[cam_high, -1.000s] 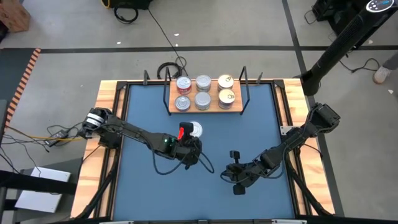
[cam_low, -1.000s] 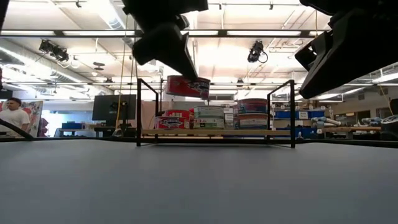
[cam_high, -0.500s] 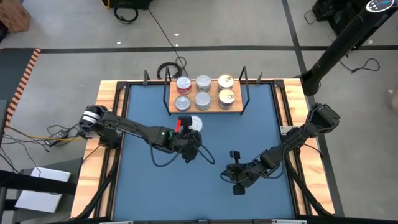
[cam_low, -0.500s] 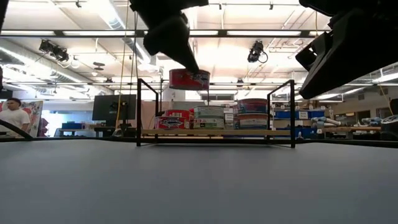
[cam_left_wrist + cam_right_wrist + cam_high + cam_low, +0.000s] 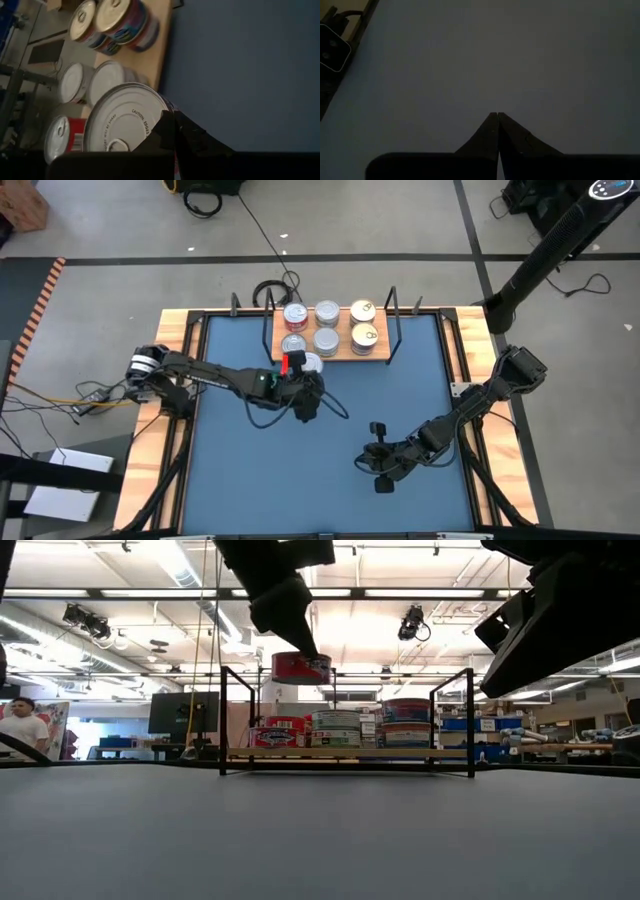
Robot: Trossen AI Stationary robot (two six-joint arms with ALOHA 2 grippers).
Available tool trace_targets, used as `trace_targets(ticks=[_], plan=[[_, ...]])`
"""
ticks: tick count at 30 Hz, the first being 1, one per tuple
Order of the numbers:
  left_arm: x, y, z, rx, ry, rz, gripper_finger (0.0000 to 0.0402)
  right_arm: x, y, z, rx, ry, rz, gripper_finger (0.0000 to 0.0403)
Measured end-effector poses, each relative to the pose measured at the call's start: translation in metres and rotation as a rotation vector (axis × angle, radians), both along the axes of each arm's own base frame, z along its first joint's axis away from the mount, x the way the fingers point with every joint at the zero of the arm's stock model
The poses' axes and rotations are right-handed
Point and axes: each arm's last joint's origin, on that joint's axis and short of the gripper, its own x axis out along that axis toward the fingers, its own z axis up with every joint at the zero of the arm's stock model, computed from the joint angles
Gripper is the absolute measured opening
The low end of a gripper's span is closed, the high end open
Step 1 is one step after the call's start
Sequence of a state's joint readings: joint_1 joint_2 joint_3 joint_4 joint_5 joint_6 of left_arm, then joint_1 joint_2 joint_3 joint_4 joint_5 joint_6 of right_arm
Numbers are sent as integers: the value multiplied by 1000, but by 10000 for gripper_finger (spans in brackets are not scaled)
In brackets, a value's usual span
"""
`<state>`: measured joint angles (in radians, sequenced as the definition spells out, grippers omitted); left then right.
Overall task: Stack canned seafood by type on shelf
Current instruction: Stack the red tuna can on top of the other red tuna can on the shelf
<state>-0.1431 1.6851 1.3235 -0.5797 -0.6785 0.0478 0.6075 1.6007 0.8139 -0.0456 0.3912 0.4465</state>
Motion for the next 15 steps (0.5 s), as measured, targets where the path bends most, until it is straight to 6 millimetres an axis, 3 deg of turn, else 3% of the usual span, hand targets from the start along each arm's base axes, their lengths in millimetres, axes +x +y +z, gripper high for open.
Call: trace_targets(ticks=[15], plan=[[-3, 63, -2, -12, 24, 199, 0, 0, 0, 0, 2, 1, -2, 15]])
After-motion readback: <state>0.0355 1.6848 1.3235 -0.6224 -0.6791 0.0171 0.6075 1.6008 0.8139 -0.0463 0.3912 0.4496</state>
